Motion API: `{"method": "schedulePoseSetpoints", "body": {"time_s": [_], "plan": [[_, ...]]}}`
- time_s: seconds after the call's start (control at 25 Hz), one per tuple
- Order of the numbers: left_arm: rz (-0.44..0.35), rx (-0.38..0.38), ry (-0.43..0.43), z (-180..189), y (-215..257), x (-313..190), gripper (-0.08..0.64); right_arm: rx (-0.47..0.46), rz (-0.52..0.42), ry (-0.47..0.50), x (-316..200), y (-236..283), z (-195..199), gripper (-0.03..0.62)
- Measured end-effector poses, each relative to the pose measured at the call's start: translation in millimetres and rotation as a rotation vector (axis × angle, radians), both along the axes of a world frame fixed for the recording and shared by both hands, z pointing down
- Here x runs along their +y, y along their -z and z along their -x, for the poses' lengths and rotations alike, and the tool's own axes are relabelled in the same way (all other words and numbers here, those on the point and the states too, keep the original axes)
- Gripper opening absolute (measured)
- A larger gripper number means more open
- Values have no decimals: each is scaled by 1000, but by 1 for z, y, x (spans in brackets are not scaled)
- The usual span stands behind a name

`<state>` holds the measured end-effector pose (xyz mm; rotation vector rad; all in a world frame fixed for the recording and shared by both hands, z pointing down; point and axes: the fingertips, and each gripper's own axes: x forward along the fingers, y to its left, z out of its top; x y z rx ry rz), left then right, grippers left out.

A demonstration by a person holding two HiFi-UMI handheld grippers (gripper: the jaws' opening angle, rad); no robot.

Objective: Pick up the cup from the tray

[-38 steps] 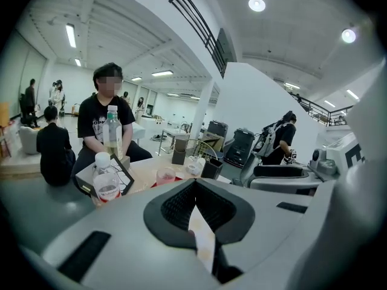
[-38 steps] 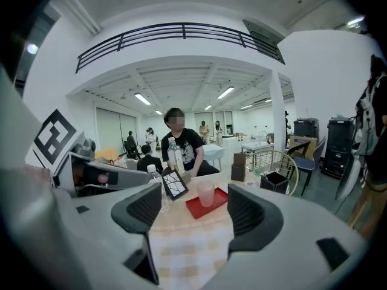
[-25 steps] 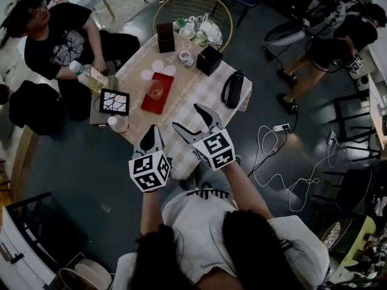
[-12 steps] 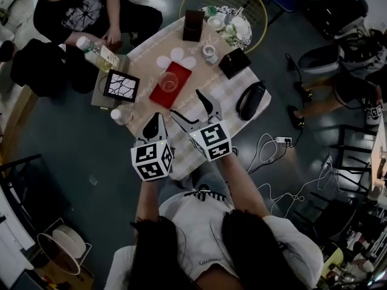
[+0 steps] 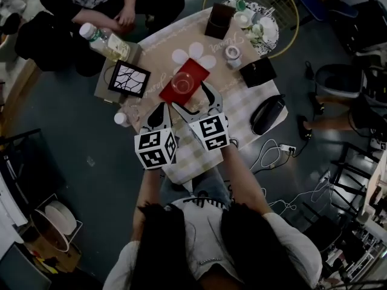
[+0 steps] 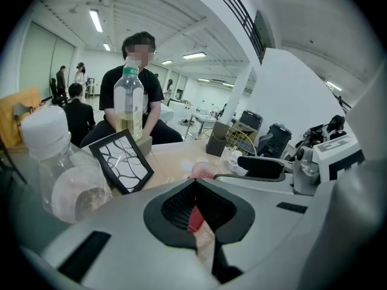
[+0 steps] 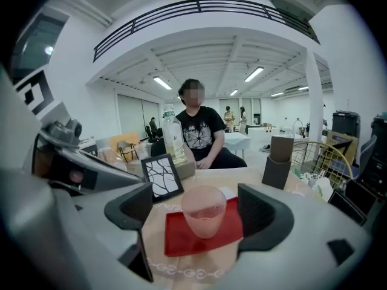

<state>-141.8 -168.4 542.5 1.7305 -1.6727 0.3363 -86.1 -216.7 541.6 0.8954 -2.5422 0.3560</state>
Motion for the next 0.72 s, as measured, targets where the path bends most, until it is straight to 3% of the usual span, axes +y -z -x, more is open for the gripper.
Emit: {"method": "schedulePoseSetpoints", "body": {"time_s": [0.16,0.32,0.72], "plan": [[29,-9,29,8,-18,-8,5,13,4,-17,-19,-28,6,420],[63,-74,62,17,-35,-11,6,53,13,39,-26,-53,18,420],[112,-53,112,24,-54,-14,5,106,18,114,-38,-81,36,419]]}}
